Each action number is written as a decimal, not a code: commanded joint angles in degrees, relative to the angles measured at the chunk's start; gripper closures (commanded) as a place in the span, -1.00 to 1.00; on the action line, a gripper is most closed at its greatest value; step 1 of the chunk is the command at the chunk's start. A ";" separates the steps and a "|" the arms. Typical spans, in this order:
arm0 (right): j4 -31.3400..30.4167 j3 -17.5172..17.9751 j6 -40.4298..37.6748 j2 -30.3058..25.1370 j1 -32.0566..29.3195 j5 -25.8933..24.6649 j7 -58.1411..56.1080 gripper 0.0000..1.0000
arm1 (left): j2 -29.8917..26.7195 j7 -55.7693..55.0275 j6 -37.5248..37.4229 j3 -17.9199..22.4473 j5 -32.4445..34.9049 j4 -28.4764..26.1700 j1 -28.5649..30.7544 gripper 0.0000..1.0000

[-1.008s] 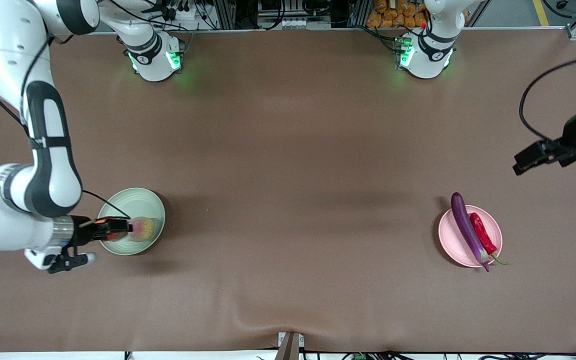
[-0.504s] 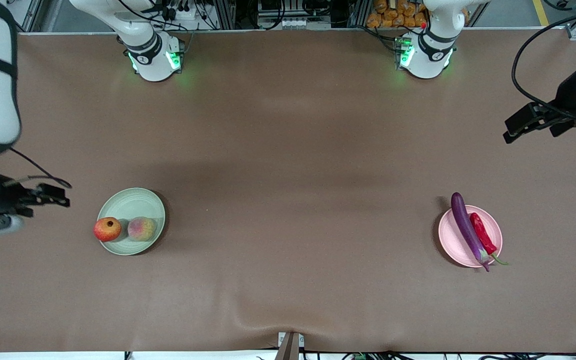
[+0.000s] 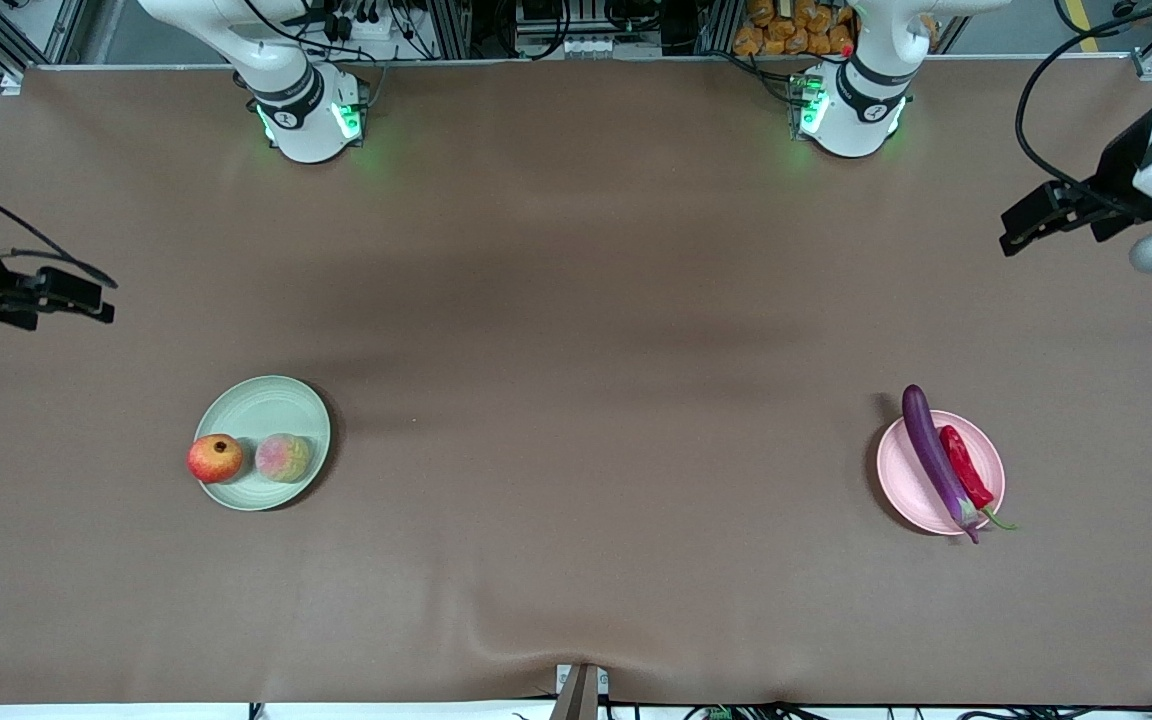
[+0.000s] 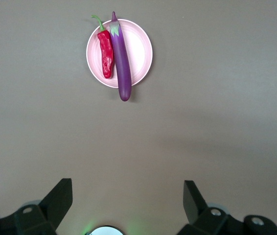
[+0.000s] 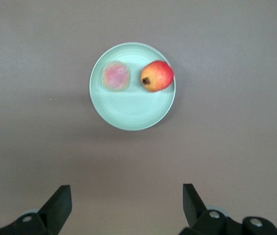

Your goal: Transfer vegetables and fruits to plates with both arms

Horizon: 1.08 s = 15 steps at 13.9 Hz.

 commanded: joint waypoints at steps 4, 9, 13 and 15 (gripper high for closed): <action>-2.36 0.63 -1.66 -5.43 0.07 -3.07 2.84 -1.00 | -1.48 1.86 -0.01 1.23 -0.89 2.48 -0.09 -1.00; -2.27 0.63 -3.32 -7.18 -0.02 -3.60 2.83 -1.00 | -1.57 1.95 -2.47 1.06 -1.16 2.49 -0.27 -1.00; -1.83 0.81 -5.87 -8.50 -0.81 -5.17 3.53 -1.00 | -1.74 1.95 -2.47 0.80 -1.42 2.84 -0.27 -1.00; -1.39 0.81 -7.72 -8.68 -0.90 -5.18 5.38 -1.00 | -1.75 1.86 -3.35 0.80 -0.72 2.93 -0.27 -1.00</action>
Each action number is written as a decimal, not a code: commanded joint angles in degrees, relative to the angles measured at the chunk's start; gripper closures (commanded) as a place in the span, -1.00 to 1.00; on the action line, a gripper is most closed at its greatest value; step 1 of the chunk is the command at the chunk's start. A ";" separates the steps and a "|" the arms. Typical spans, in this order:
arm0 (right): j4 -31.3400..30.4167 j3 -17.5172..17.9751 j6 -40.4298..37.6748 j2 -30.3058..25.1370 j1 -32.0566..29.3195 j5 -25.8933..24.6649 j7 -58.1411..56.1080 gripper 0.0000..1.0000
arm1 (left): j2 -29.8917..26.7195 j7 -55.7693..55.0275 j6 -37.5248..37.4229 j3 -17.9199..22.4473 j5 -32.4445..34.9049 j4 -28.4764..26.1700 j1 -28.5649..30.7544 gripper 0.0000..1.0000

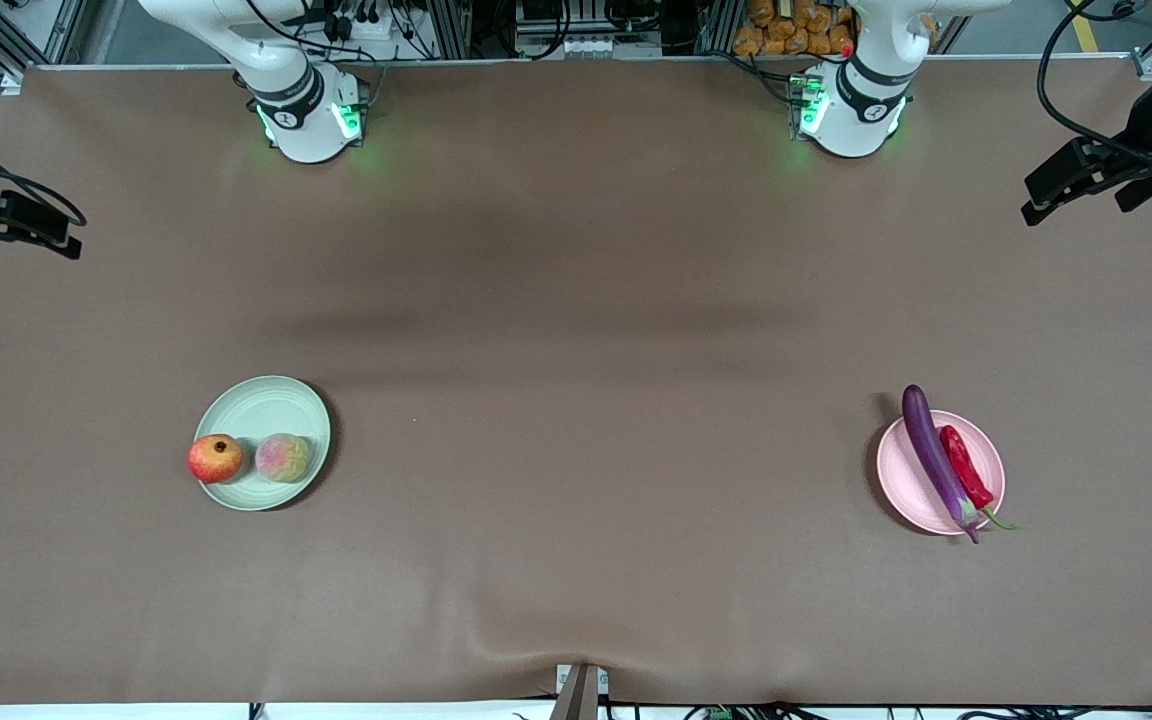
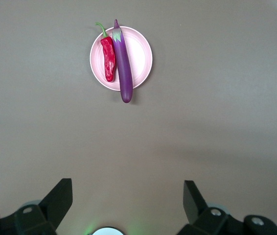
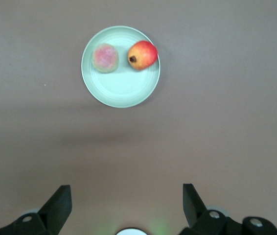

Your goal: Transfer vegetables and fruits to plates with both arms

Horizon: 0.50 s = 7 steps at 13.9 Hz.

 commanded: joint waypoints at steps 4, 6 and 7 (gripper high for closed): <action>-0.51 1.35 -1.59 -1.68 -0.63 -1.24 3.34 -1.00 | -0.07 1.28 -2.53 0.47 -0.45 1.39 0.03 -1.00; -0.51 1.35 -1.68 -1.68 -0.63 -1.24 3.43 -1.00 | -0.07 1.29 -2.53 0.55 -0.36 1.39 0.03 -1.00; -0.51 1.35 -1.59 -1.68 -0.55 -1.24 3.43 -1.00 | 0.02 1.29 -2.61 0.55 -0.36 1.47 0.03 -1.00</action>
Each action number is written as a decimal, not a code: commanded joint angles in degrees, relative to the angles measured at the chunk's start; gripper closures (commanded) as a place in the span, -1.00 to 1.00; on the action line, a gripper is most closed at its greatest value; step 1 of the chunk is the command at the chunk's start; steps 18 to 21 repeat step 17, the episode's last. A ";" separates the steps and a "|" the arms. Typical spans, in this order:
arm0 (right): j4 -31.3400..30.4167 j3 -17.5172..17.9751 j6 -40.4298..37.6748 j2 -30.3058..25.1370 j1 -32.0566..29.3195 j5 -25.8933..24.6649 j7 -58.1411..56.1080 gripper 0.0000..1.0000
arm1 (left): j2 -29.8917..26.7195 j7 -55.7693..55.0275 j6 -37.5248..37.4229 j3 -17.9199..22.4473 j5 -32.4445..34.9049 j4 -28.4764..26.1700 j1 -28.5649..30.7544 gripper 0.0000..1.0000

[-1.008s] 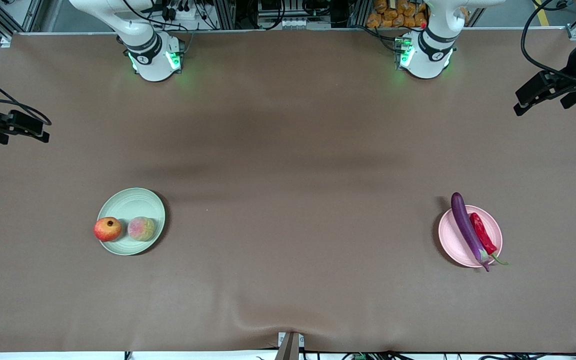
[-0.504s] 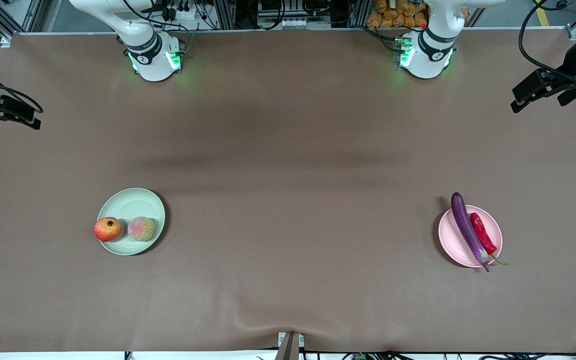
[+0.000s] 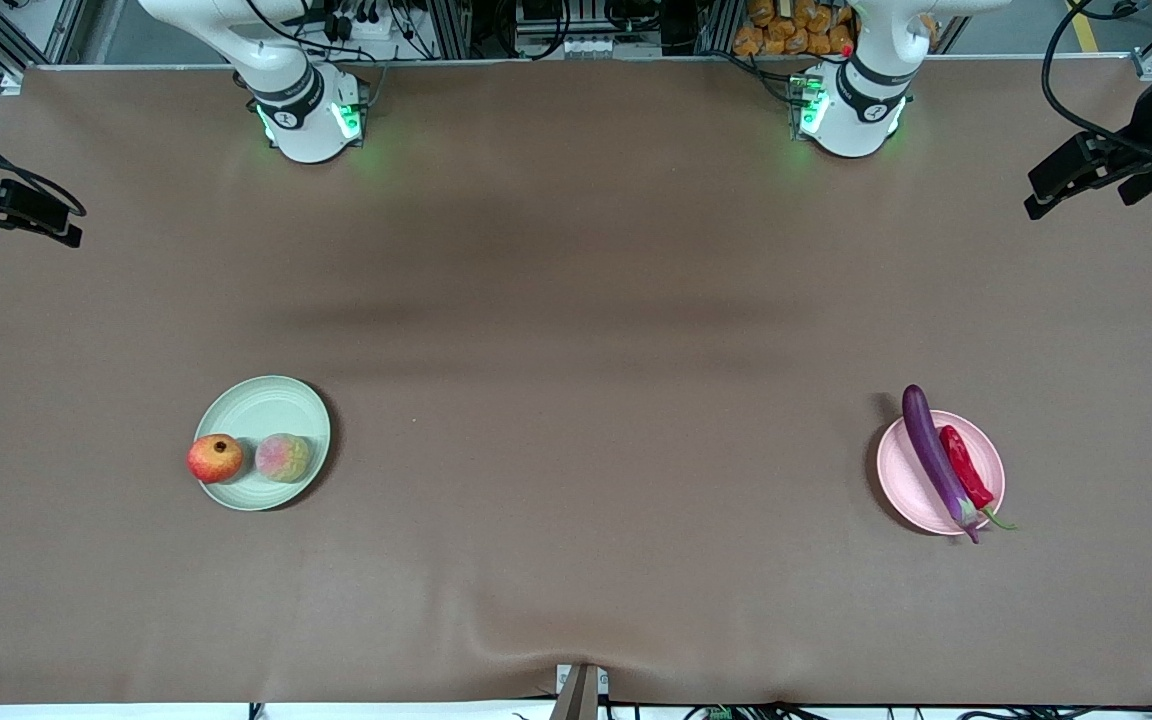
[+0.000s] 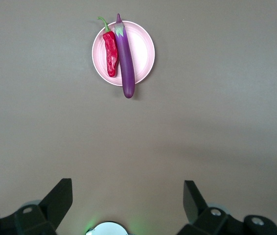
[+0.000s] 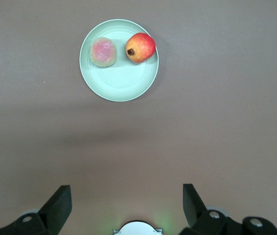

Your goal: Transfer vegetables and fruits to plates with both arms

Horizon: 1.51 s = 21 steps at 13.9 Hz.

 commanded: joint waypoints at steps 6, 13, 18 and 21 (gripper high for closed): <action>0.00 0.72 -0.74 -1.21 -0.26 -1.19 2.44 -1.00 | 0.37 1.28 -3.58 0.34 -0.27 3.02 -0.07 -1.00; 1.06 0.72 -0.30 -0.60 -0.35 -1.28 2.35 -1.00 | 0.37 1.20 -3.76 0.25 0.08 2.67 -0.07 -1.00; 1.06 0.72 -0.21 -0.60 -0.26 -1.37 2.44 -1.00 | 0.37 1.20 -3.85 0.34 0.08 2.67 0.01 -1.00; 1.06 0.72 -0.21 -0.60 -0.26 -1.37 2.44 -1.00 | 0.37 1.20 -3.85 0.34 0.08 2.67 0.01 -1.00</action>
